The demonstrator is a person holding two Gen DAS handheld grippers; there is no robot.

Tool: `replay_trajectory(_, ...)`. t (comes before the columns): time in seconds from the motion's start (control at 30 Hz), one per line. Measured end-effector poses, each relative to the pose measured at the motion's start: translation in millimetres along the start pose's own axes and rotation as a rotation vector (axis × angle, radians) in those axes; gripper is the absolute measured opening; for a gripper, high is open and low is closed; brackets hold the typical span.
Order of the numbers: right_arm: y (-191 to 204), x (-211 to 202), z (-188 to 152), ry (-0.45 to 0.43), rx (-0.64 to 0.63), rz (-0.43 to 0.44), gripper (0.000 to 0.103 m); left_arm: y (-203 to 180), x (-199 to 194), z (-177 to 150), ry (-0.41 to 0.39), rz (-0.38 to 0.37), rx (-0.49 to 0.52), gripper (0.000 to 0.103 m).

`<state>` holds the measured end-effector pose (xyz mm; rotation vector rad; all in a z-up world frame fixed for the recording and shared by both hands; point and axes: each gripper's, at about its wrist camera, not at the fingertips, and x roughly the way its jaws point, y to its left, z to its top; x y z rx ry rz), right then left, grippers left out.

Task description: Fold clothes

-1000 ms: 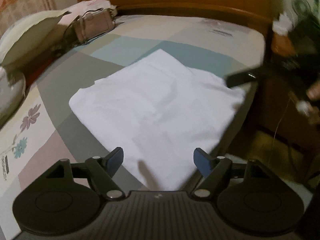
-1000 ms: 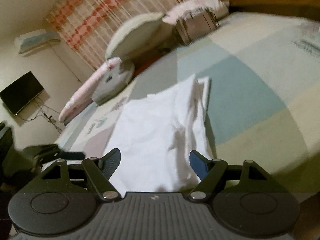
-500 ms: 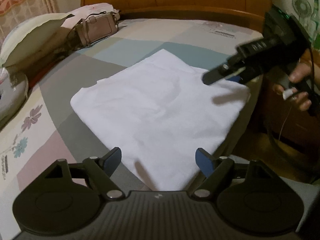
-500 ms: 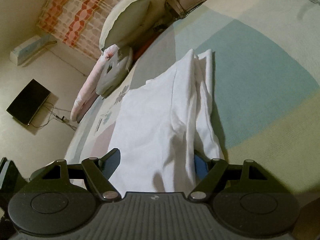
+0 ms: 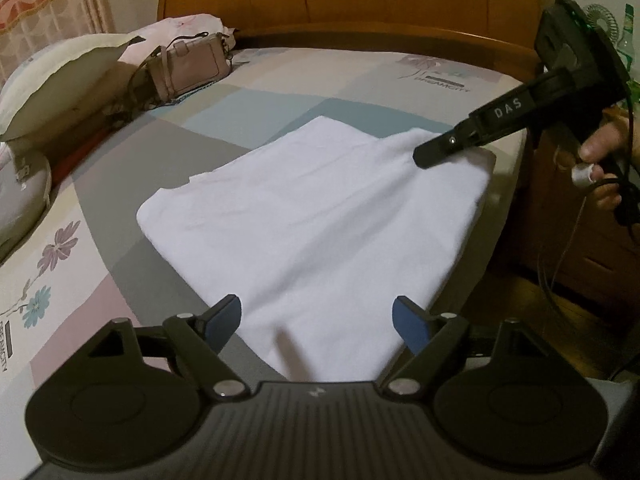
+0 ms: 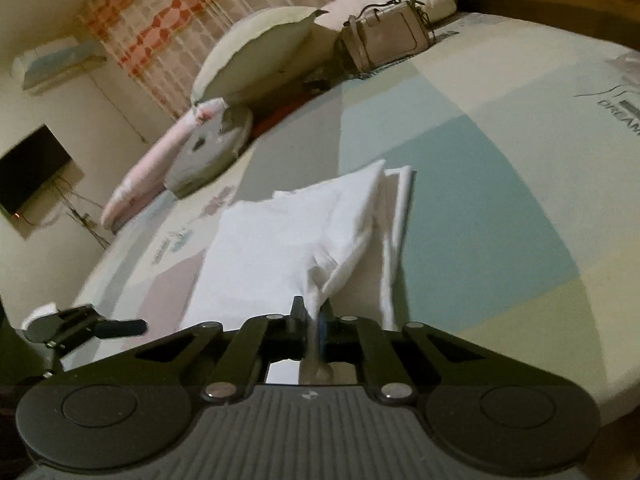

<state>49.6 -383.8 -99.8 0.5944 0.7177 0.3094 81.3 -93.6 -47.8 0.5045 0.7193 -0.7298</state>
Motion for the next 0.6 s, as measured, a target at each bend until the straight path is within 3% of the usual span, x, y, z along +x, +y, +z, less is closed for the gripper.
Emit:
replay_trajectory(0.3, -19, -1, -7, 0.037, 0.029, -0.018, 0.011, 8, 5, 0, 0.018, -0.005, -0.027, 0.083)
replay_trajectory(0.33, -17, -1, -4, 0.038, 0.023, -0.009, 0.014, 9, 6, 1, 0.012, -0.005, -0.031, 0.083)
replay_trajectory(0.47, -15, 1, 8, 0.029, 0.032, 0.025, 0.044, 15, 8, 5, -0.002, -0.023, -0.062, 0.083)
replay_trajectory(0.6, -23, 11, 22, -0.004, 0.073, 0.049, 0.045, 21, 12, 9, -0.008, -0.028, -0.078, 0.083)
